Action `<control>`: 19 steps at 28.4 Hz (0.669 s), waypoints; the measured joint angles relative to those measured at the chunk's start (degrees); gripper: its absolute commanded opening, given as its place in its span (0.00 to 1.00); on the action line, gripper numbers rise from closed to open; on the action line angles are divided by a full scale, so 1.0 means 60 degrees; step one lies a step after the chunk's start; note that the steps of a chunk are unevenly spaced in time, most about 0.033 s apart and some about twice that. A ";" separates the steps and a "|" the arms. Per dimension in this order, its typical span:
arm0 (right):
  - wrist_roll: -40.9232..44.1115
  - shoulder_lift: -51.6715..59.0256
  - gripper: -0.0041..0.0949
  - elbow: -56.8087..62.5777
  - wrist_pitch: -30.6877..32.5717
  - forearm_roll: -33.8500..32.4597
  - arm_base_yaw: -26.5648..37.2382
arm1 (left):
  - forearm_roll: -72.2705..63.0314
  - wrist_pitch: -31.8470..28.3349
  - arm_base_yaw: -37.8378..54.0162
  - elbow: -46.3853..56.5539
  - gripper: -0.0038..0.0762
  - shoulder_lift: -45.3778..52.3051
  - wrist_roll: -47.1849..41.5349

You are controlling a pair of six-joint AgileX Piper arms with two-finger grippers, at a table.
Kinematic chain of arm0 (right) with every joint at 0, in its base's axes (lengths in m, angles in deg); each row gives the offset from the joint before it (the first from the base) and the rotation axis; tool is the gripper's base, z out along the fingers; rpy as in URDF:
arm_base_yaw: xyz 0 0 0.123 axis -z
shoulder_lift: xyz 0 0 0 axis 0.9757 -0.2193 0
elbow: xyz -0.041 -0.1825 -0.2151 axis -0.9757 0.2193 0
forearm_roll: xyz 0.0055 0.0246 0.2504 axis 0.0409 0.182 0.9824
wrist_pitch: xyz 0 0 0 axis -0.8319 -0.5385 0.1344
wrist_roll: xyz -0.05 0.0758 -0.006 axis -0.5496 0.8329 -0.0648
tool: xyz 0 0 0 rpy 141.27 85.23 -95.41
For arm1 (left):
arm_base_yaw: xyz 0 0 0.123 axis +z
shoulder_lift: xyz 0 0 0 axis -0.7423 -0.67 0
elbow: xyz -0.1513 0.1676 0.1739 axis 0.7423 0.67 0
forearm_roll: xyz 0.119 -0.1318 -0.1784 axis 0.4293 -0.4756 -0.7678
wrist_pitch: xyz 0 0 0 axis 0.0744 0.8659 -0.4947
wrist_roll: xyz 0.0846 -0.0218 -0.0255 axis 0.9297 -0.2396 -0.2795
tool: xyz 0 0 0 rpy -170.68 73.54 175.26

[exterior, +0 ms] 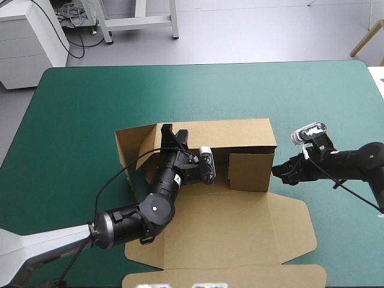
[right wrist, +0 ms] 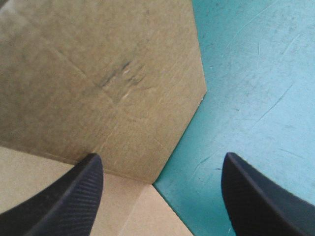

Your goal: Fold the box

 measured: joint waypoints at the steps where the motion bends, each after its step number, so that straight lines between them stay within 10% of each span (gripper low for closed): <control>1: 0.0089 0.0011 0.66 0.0000 0.0010 -0.0088 0.0000 | 0.0000 -0.0008 0.0000 0.0000 0.04 0.0000 0.0000; 19: -0.0392 0.0011 0.60 0.0027 0.0316 0.0159 -0.0298 | 0.0016 -0.0036 0.0000 0.0000 0.04 0.0000 -0.0058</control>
